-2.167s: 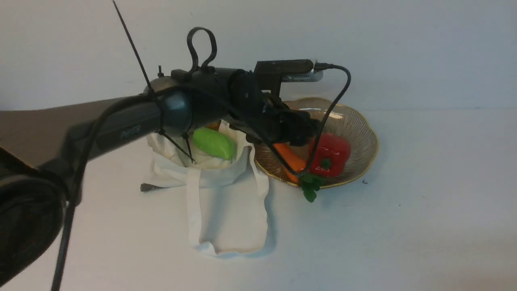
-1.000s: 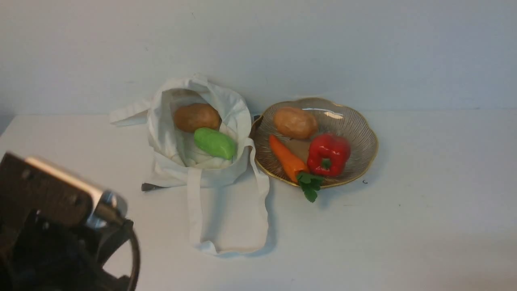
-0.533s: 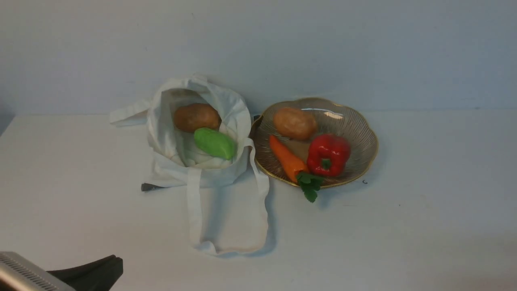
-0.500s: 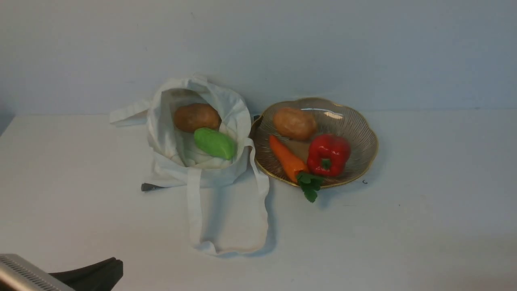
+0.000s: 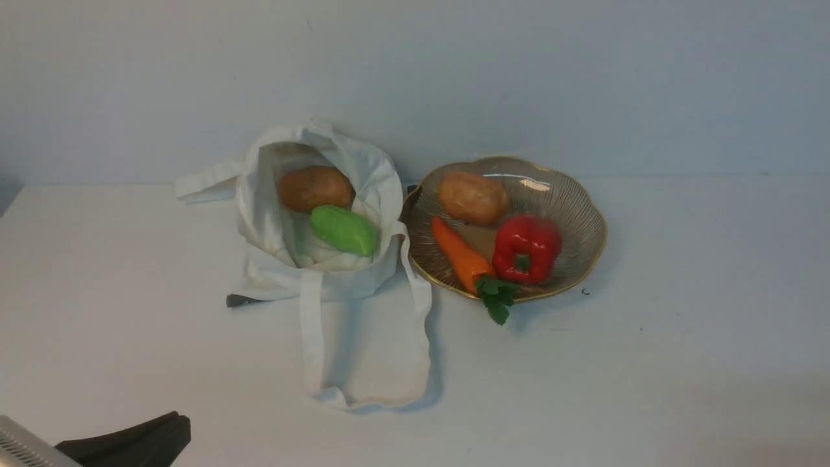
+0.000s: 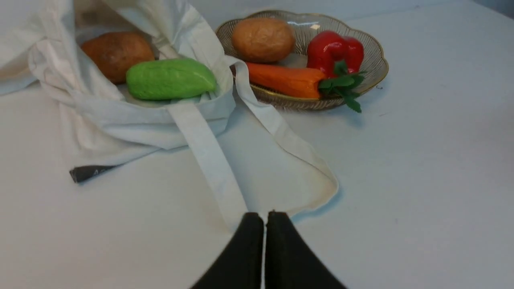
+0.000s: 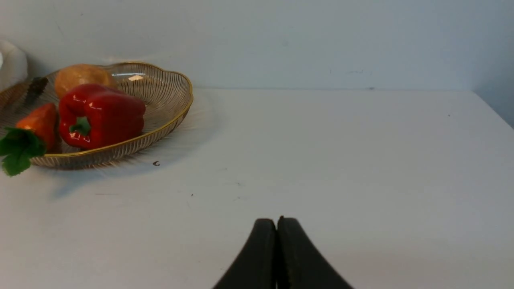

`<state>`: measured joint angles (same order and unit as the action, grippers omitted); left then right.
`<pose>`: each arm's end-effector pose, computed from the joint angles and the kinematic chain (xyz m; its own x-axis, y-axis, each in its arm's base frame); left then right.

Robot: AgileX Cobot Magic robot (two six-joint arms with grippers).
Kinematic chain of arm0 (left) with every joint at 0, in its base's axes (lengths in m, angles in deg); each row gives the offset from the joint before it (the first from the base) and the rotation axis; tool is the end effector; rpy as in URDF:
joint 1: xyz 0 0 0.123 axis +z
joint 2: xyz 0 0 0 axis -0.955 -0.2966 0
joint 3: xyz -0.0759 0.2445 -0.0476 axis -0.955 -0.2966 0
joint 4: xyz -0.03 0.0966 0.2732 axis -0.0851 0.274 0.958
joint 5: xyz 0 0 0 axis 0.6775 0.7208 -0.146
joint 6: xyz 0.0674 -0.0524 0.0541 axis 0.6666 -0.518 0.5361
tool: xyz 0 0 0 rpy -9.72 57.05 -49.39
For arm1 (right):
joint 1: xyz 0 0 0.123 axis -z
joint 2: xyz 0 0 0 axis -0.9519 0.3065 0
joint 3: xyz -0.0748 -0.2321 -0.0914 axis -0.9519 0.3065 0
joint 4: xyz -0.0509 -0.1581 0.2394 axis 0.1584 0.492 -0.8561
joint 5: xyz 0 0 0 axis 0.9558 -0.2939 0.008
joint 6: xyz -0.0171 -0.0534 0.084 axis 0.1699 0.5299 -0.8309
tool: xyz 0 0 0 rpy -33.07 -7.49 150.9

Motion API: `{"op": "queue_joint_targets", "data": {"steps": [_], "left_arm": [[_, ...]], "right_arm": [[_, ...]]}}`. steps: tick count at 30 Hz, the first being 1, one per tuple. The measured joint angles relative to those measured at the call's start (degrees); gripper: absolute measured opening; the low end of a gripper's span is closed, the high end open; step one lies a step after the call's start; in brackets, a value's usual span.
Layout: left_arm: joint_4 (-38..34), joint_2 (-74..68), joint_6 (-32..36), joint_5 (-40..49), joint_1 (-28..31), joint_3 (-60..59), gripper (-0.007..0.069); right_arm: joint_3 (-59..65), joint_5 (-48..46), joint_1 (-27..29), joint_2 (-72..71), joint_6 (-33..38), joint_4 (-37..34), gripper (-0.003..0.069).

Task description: Take vegetables from cloth bag on white table place on plate.

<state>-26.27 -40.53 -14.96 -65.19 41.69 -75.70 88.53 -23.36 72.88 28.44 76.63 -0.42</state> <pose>0.1387 -0.0825 0.1952 -0.2959 0.0368 -0.9545 0.4766 0.8717 -0.1141 0.1275 -0.0008 0.1694 -0.2842 0.0074 -0.9587 0.0060 1.0000 0.0059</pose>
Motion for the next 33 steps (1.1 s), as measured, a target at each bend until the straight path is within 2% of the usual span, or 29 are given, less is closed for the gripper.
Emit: {"op": "queue_joint_targets", "data": {"steps": [3,12,25,33], "left_arm": [[0.0,7.75,2.16,2.2,2.58,-1.63,-0.0005],[-0.05,20.56,2.74,4.04,14.26,-8.25,-0.0005],[-0.16,22.09,4.43,9.16,15.32,-8.62,-0.0005],[-1.14,22.09,4.43,14.61,19.8,-8.62,-0.0005]], "right_arm": [[0.0,0.0,0.0,0.0,0.0,0.0,-0.0015],[0.0,0.0,0.0,0.0,0.0,0.0,-0.0015],[0.0,0.0,0.0,0.0,0.0,0.0,-0.0015],[0.0,0.0,0.0,0.0,0.0,0.0,-0.0015]]}}
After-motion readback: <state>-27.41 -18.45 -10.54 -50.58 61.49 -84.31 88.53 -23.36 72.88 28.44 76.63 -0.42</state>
